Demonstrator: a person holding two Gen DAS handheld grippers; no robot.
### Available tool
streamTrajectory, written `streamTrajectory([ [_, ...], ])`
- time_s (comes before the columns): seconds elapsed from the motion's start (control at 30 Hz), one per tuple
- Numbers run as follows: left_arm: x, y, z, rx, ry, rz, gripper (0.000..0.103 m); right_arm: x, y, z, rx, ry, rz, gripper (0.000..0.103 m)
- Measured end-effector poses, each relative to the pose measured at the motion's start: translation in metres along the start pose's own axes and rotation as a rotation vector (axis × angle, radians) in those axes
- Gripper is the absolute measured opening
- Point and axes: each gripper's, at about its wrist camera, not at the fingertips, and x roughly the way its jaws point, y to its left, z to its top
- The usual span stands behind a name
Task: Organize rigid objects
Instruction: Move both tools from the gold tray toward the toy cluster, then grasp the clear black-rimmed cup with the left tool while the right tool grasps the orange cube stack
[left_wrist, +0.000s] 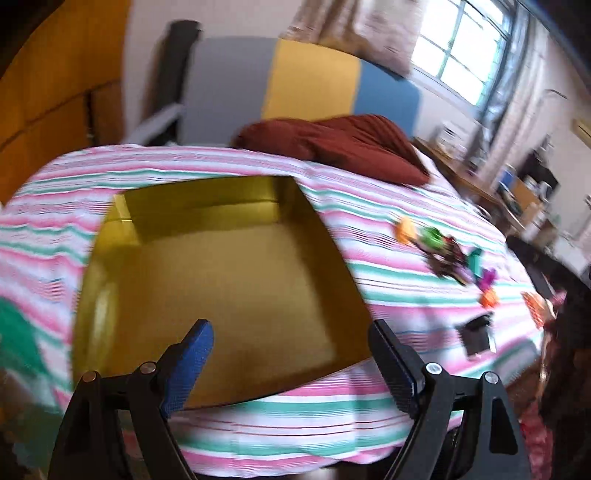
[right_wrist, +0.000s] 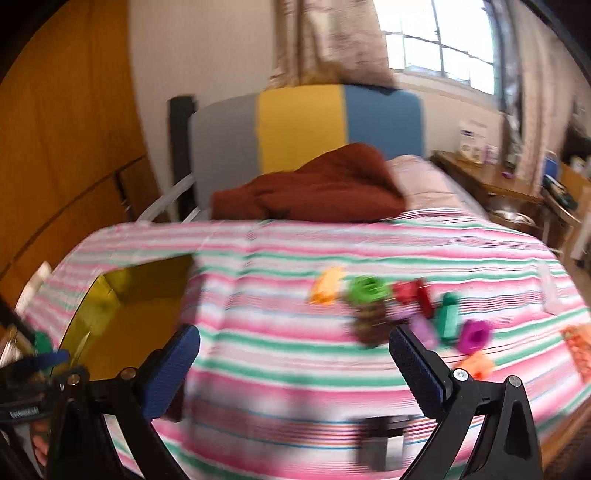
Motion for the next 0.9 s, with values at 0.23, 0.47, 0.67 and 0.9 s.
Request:
streamTrajectory([
  [0.23, 0.021, -0.078, 0.013, 0.159, 0.053, -0.169, 0.091, -0.029, -0.108, 0.011, 0.227, -0.003, -0.079, 0.103],
  [0.47, 0.073, -0.179, 0.005, 0.355, 0.185, -0.344, 0.092, -0.015, -0.166, -0.014, 0.399, 0.058, -0.119, 0.103],
  [0.67, 0.115, -0.226, -0.011, 0.303, 0.298, -0.421, 0.092, -0.003, -0.191, -0.026, 0.469, 0.060, -0.091, 0.103],
  [0.9, 0.153, -0.258, -0.021, 0.292, 0.352, -0.350, 0.092, 0.008, -0.209, -0.032, 0.506, 0.062, -0.061, 0.103],
])
